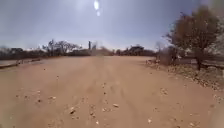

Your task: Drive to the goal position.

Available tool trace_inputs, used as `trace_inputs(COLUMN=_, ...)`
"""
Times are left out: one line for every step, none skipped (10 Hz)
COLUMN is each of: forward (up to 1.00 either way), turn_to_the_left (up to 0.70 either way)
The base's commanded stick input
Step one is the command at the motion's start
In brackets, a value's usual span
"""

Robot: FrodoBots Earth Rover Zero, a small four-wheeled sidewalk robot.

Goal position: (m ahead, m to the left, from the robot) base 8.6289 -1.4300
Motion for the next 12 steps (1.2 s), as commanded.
trace_inputs(forward=1.00, turn_to_the_left=0.00)
trace_inputs(forward=1.00, turn_to_the_left=0.00)
trace_inputs(forward=1.00, turn_to_the_left=0.00)
trace_inputs(forward=1.00, turn_to_the_left=0.00)
trace_inputs(forward=1.00, turn_to_the_left=0.00)
trace_inputs(forward=1.00, turn_to_the_left=0.00)
trace_inputs(forward=1.00, turn_to_the_left=0.00)
trace_inputs(forward=1.00, turn_to_the_left=0.00)
trace_inputs(forward=1.00, turn_to_the_left=0.00)
trace_inputs(forward=1.00, turn_to_the_left=0.00)
trace_inputs(forward=1.00, turn_to_the_left=0.00)
trace_inputs(forward=1.00, turn_to_the_left=0.00)
